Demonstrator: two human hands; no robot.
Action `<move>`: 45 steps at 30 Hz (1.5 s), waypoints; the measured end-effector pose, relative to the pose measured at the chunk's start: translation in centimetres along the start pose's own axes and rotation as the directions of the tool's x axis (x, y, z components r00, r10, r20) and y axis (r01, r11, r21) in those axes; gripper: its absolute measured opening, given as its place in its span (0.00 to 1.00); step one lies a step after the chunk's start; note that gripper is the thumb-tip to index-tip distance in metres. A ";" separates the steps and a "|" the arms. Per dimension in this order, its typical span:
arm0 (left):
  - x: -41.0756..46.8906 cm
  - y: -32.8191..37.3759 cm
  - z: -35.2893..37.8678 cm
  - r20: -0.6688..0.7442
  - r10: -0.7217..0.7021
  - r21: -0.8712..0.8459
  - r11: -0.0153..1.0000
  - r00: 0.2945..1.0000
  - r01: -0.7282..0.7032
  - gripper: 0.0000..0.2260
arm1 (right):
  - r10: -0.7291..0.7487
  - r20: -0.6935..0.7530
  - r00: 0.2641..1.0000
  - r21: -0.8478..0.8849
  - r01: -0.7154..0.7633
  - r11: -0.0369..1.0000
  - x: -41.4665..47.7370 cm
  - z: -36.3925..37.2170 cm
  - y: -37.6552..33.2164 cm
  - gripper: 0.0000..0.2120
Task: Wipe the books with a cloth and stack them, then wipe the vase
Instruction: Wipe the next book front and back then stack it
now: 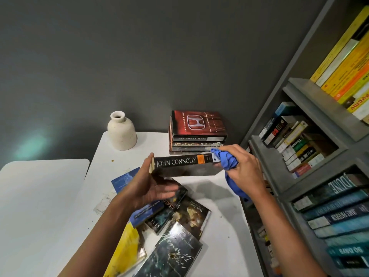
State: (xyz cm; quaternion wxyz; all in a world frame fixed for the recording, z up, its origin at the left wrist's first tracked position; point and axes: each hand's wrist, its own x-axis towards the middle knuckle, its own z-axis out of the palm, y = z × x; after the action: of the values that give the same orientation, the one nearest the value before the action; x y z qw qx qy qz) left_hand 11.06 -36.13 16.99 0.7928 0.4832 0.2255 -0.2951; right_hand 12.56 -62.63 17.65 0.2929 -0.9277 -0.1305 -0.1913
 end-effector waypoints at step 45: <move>1.8 -2.1 -0.4 -0.160 0.667 0.461 0.702 0.727 -0.543 0.14 | 0.308 -0.034 0.951 -0.249 -0.307 0.919 -4.5 4.6 -0.5 0.14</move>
State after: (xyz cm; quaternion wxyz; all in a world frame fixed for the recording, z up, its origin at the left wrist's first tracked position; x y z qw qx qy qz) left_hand 10.90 -36.98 14.29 0.6884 0.7159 0.1128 0.0290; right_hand 9.70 -60.04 12.47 0.1991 -0.9667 0.0413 -0.1553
